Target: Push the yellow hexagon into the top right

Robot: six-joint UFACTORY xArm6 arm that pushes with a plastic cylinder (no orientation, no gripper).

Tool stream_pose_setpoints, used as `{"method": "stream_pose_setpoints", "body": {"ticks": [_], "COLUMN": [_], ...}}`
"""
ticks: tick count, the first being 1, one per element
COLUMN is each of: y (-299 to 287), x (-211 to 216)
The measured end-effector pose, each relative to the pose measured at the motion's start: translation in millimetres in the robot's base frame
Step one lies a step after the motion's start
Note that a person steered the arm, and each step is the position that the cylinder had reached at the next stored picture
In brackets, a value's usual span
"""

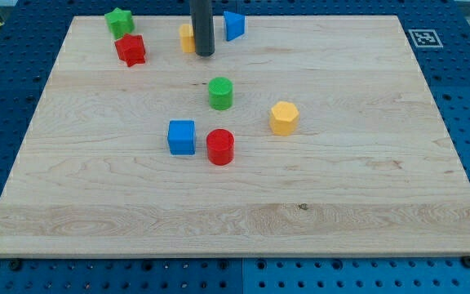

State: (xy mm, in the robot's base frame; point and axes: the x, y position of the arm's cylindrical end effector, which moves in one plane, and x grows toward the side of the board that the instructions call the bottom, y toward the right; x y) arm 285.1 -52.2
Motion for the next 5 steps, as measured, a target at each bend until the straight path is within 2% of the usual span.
{"method": "stream_pose_setpoints", "body": {"ticks": [2, 3, 5], "y": [1.6, 25.1, 62.7], "x": [0.2, 23.3, 109.9]}}
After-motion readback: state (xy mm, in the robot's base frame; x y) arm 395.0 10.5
